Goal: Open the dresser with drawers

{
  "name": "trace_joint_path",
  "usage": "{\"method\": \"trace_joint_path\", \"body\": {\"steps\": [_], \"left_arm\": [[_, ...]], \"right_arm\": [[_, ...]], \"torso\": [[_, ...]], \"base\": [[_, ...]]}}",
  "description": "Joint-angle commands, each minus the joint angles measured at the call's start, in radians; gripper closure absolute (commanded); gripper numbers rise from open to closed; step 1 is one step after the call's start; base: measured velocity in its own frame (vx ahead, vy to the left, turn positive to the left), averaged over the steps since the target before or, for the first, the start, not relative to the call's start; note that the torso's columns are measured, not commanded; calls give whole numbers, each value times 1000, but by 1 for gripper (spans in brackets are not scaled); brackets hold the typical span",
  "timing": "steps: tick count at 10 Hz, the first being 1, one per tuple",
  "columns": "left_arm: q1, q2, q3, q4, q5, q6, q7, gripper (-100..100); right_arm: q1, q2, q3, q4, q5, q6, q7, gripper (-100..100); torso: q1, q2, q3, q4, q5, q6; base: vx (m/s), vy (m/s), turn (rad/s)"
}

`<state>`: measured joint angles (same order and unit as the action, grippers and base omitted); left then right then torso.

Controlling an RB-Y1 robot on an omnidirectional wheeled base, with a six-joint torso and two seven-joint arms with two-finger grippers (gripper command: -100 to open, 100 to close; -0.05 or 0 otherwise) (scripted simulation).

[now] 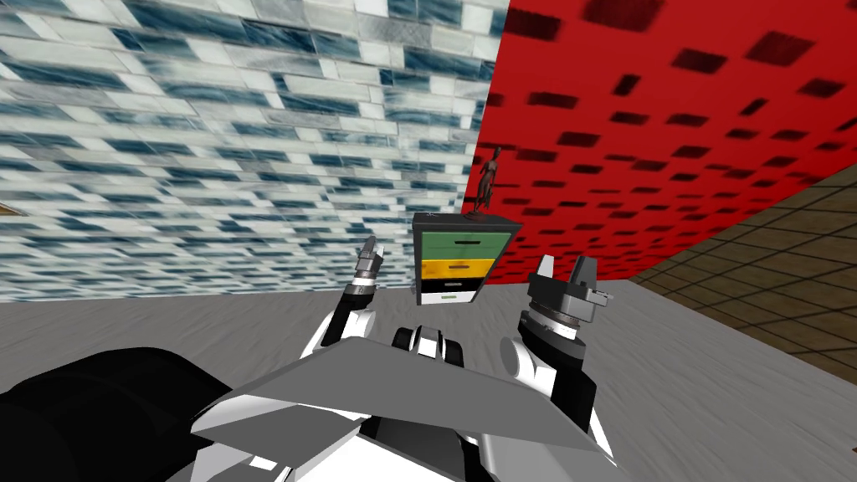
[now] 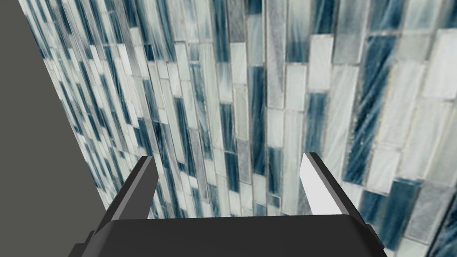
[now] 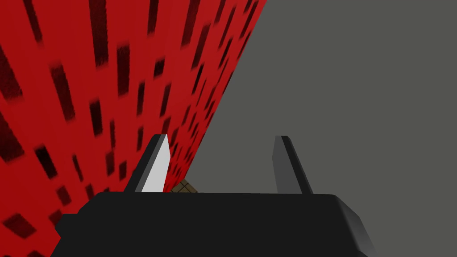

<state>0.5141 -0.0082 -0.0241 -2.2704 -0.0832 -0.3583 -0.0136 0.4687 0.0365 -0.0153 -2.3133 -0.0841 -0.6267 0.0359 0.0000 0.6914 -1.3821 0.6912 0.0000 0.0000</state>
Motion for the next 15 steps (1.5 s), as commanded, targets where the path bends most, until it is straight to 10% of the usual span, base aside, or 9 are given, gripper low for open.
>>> {"method": "trace_joint_path", "body": {"steps": [1, 7, 15], "left_arm": [[-4, 54, 2, 23, 1, -10, -1, -100], [-27, 146, 14, 150, 6, -71, -4, -100], [-68, 180, 35, 376, 14, -183, -11, -100]], "right_arm": [[0, 0, 0, 0, 0, 0, 0, 0], [0, 0, 0, 0, 0, 0, 0, 0], [0, 0, 0, 0, 0, 0, 0, 0]], "torso": [[0, 33, -69, 33, 0, 0], [-1, 46, -94, 47, 0, 0], [2, 47, -93, 47, 1, 0]], "base": [[19, -34, 8], [48, -74, 13], [70, -108, 19]]}}
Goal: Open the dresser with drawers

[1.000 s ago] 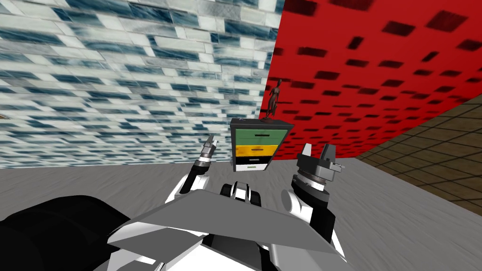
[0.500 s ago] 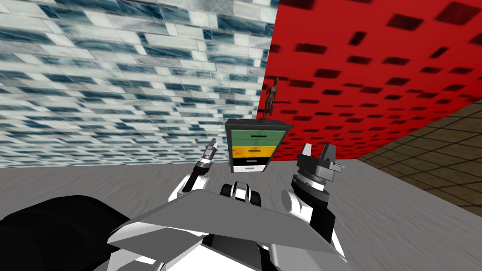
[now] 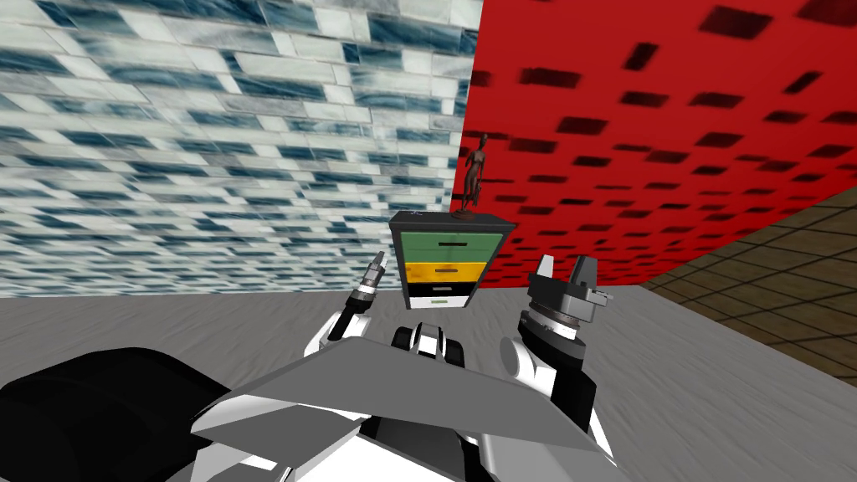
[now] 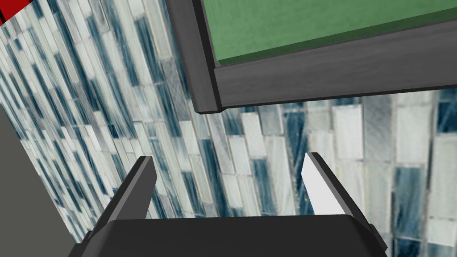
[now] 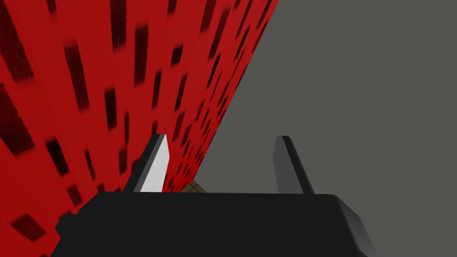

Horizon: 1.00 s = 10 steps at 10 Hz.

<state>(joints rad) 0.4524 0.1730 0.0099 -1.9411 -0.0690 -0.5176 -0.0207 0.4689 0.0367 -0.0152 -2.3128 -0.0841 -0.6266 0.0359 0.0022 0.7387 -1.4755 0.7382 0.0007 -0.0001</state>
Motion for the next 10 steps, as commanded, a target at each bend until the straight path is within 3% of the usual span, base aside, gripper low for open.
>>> {"method": "trace_joint_path", "body": {"steps": [1, 10], "left_arm": [[-13, -1, 5, 83, 1, -42, -5, -100], [-57, -17, 26, 323, 10, -154, -12, -100]], "right_arm": [[0, 0, 0, 0, 0, 0, 0, 0], [0, 0, 0, 0, 0, 0, 0, 0]], "torso": [[-3, -1, -1, 0, -1, 0], [0, 0, 0, 0, 0, 0]], "base": [[65, -144, 27], [62, -98, 16]]}}
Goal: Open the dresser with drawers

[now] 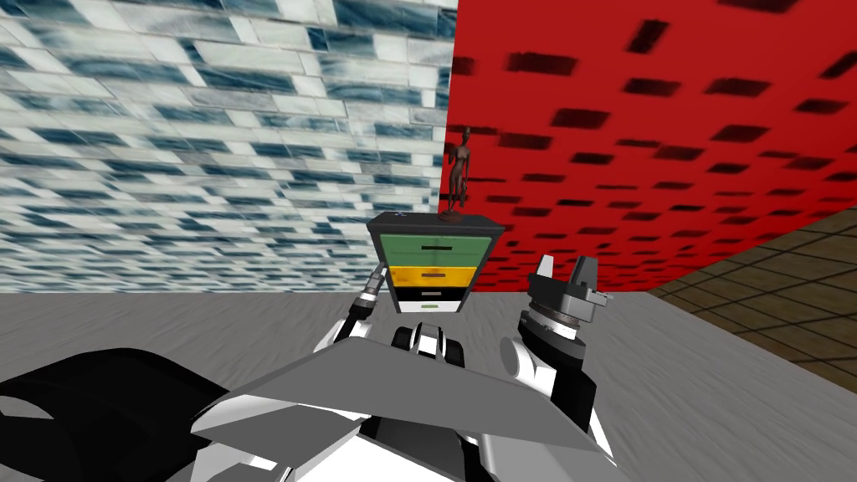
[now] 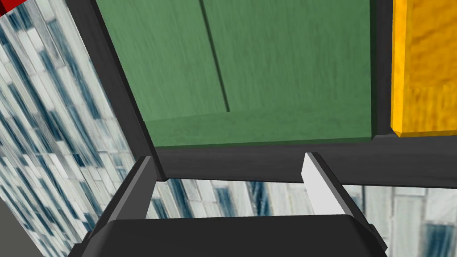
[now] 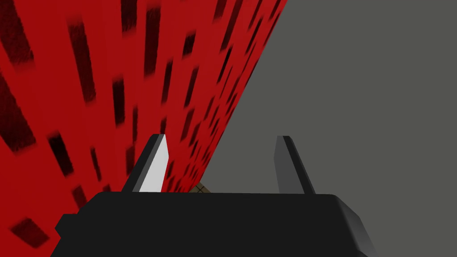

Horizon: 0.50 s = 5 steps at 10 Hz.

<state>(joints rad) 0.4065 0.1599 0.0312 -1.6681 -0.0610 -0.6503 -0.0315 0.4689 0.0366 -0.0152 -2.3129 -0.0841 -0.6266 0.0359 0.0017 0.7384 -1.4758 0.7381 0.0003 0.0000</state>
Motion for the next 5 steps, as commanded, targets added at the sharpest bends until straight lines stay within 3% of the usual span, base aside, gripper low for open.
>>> {"method": "trace_joint_path", "body": {"steps": [1, 5], "left_arm": [[-19, -8, 9, 85, 4, -41, -2, -100], [-35, -17, 16, 183, 7, -78, -5, -100]], "right_arm": [[0, 0, 0, 0, 0, 0, 0, 0], [0, 0, 0, 0, 0, 0, 0, 0]], "torso": [[0, 0, 0, 0, 0, 0], [-2, -1, -1, 0, 0, 0]], "base": [[68, -115, 26], [65, -102, 16]]}}
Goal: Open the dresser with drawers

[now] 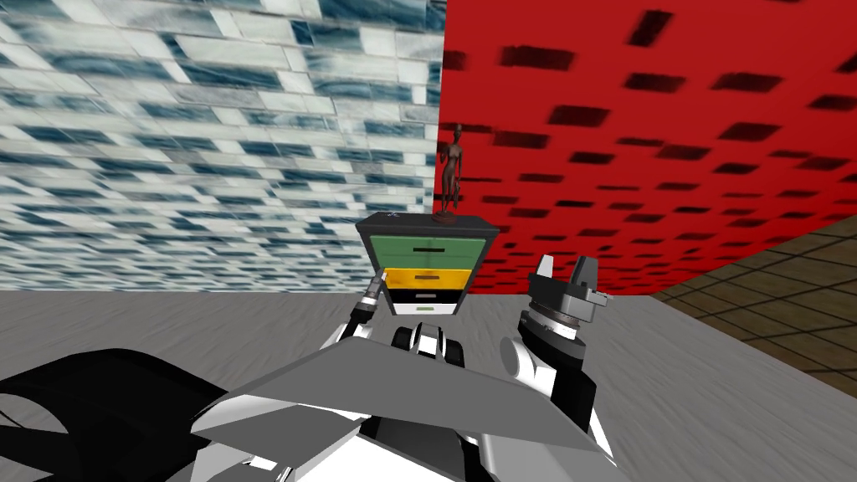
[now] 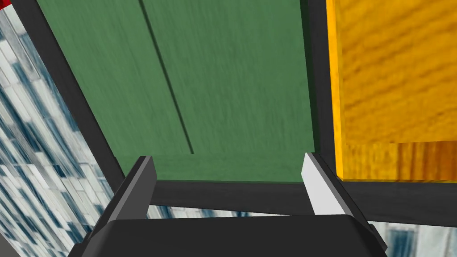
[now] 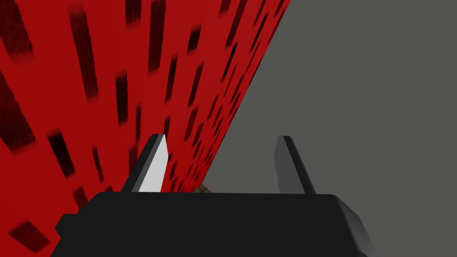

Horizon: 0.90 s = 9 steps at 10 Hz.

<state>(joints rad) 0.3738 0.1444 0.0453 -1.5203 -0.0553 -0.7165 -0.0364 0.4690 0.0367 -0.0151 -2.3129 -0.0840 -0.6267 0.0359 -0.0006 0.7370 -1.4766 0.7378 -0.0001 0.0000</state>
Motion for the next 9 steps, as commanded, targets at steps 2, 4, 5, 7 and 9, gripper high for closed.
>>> {"method": "trace_joint_path", "body": {"steps": [2, 4, 5, 7, 9], "left_arm": [[-10, -7, 6, 79, 3, -31, -1, -100], [-26, -15, 13, 155, 6, -67, -3, -100], [-34, -19, 17, 191, 8, -85, -4, -100], [-42, -22, 20, 250, 9, -102, -5, -100], [-56, -28, 27, 329, 12, -135, -7, -100]], "right_arm": [[0, 0, 0, 0, 0, 0, 0, 0], [0, 0, 0, 0, 0, 0, 0, 0], [0, 0, 0, 0, 0, 0, 0, 0], [0, 0, 0, 0, 0, 0, 0, 0], [0, 0, 0, 0, 0, 0, 0, 0]], "torso": [[1, 1, 1, 0, 0, 0], [2, 2, 1, 0, 1, 0], [-2, 0, 0, 0, 0, 0], [2, 2, 1, 0, 0, 0], [0, 1, 1, 0, 0, 0]], "base": [[54, -93, 15], [58, -98, 17], [73, -131, 33], [53, -98, 9], [68, -130, 25]]}}
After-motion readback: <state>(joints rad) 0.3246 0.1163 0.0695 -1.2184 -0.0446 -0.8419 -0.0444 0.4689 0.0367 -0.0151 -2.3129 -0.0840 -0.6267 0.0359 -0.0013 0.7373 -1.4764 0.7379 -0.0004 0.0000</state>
